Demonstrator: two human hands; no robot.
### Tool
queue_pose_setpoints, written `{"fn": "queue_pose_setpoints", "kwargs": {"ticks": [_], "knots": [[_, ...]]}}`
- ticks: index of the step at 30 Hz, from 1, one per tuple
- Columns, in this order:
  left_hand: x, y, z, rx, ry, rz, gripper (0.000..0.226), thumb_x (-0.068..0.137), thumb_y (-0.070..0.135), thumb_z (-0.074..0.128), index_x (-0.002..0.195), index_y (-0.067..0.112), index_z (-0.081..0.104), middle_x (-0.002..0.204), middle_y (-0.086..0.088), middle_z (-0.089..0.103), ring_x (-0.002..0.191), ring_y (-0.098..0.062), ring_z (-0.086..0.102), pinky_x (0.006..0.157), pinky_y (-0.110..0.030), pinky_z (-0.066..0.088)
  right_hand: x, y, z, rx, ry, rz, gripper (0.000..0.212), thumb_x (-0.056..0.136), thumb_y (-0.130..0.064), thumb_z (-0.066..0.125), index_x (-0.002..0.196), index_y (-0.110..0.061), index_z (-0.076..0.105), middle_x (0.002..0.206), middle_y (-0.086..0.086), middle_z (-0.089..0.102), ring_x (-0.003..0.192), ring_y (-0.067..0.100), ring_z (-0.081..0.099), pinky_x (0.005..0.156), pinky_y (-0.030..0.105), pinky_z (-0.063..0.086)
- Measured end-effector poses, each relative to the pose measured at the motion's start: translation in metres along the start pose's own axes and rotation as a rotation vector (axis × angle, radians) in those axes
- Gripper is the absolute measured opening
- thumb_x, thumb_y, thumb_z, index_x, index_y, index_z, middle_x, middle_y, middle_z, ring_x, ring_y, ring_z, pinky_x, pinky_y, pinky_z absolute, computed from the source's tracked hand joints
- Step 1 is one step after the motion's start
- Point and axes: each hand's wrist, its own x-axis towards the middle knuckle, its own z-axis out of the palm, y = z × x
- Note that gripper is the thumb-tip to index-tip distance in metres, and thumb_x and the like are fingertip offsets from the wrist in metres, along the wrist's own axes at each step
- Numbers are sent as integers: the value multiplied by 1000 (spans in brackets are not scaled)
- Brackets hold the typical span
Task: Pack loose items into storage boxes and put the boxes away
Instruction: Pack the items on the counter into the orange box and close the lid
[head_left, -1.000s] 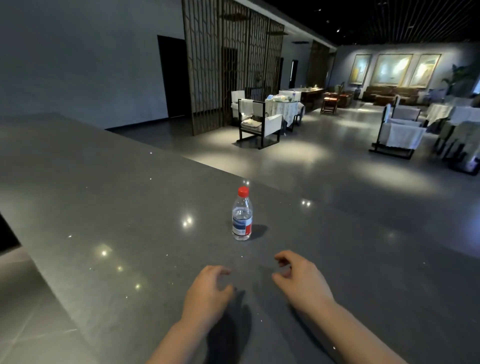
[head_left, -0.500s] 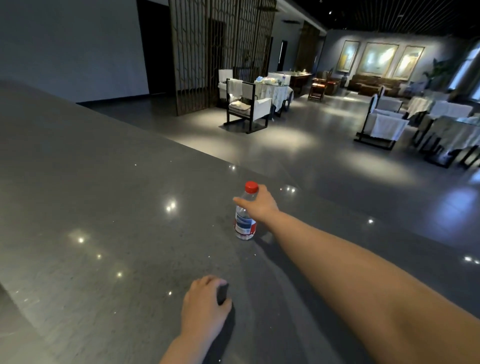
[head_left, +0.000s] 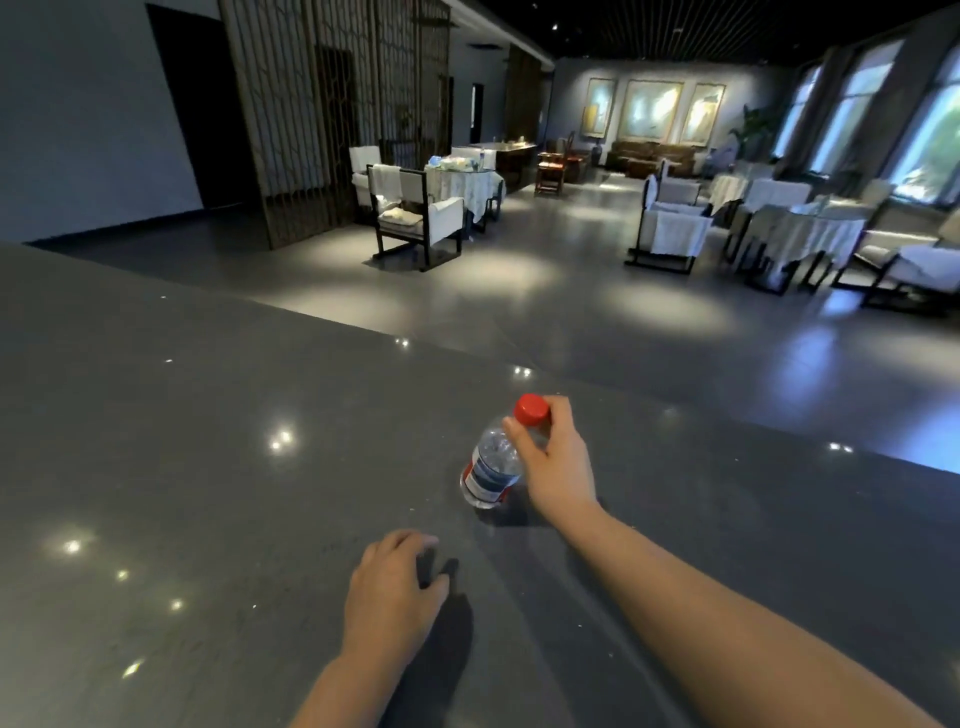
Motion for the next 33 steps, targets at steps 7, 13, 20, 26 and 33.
{"fn": "queue_pose_setpoints", "kwargs": {"ticks": [7,13,20,26,33], "knots": [[-8,148,48,-132,-77,351,37,76,27,72,113,27,65,124,10,57,116,-17,52,100,-27,34,-63,24,-189,-119,298,53,31,80,-57,61,96,-34,48,89,-18,66,87,11,64,82,43,52],[-64,299,104,-230,-182,603,36,77,26,72,112,26,66,126,8,56,118,-18,50,100,-32,37,-127,43,-360,-212,552,93,28,84,-48,64,95,-28,48,83,-15,62,84,11,60,82,44,50],[-171,467,186,-372,-253,769,31,80,29,71,111,30,65,122,13,54,119,-13,48,101,-31,35,-218,85,-550,-307,751,97,28,84,-49,64,98,-28,52,90,-11,66,89,13,62,83,44,50],[-246,546,256,-355,-337,716,37,87,38,60,124,38,53,133,21,41,128,-4,34,107,-29,30,-275,136,-670,-360,733,141,35,77,-64,58,94,-34,51,88,-11,67,86,12,64,82,49,52],[-273,538,277,-228,-328,508,40,87,39,60,125,41,50,140,22,36,133,-3,26,112,-34,28,-266,179,-707,-271,620,157,24,85,-41,66,101,-26,56,91,-10,67,88,6,64,83,39,52]]}}
